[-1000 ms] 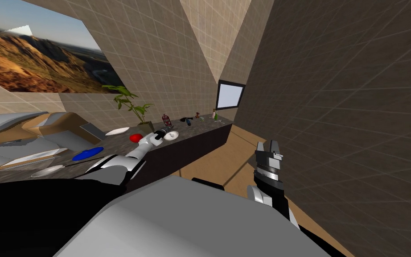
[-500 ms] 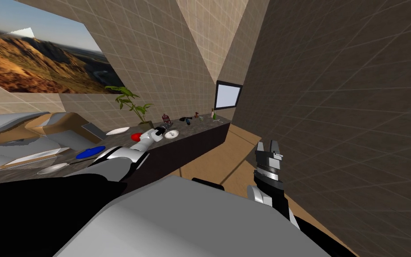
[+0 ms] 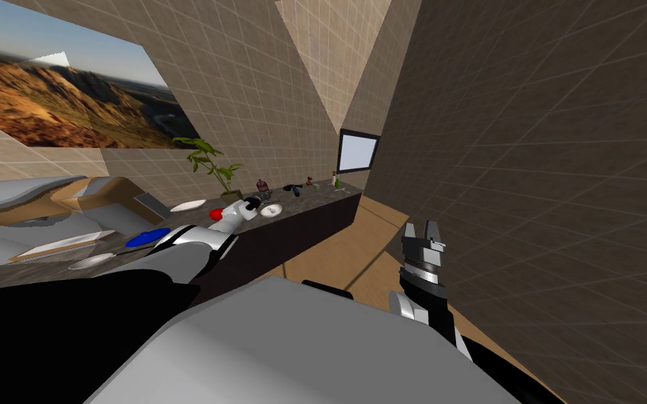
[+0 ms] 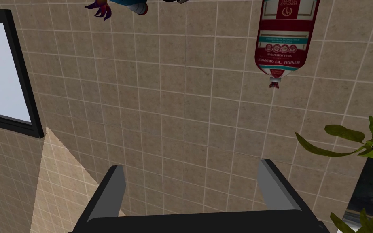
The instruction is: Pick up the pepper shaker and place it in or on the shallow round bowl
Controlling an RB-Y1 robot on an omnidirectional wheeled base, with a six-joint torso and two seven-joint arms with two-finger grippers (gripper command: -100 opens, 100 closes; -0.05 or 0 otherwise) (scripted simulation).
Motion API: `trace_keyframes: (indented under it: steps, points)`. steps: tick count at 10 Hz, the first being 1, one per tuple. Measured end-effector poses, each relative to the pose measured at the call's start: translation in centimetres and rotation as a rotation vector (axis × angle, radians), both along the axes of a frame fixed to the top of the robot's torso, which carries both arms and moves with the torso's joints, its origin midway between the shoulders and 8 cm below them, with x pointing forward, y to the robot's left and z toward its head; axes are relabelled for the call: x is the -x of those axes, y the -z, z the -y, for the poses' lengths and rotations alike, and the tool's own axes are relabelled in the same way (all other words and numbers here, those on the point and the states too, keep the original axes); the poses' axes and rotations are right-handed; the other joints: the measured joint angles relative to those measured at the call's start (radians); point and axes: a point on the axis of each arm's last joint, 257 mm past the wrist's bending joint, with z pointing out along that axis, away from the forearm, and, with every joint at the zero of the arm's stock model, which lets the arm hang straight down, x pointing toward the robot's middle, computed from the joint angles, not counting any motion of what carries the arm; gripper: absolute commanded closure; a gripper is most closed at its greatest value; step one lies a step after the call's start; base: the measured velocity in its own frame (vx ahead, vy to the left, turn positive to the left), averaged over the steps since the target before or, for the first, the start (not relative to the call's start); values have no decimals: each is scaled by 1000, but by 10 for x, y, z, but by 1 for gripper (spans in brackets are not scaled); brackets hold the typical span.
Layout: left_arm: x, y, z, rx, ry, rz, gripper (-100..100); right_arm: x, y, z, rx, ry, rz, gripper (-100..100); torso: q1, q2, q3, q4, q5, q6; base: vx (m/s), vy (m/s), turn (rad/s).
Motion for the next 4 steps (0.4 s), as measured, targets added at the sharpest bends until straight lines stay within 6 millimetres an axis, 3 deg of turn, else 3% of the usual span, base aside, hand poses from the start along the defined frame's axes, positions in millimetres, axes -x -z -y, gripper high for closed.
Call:
trace_keyframes:
  steps: [4]
  points:
    - [0, 0, 0, 0, 0, 0, 0, 0, 0, 0, 0, 0, 0, 0, 0, 0, 0, 0, 0, 0, 0, 0, 0]
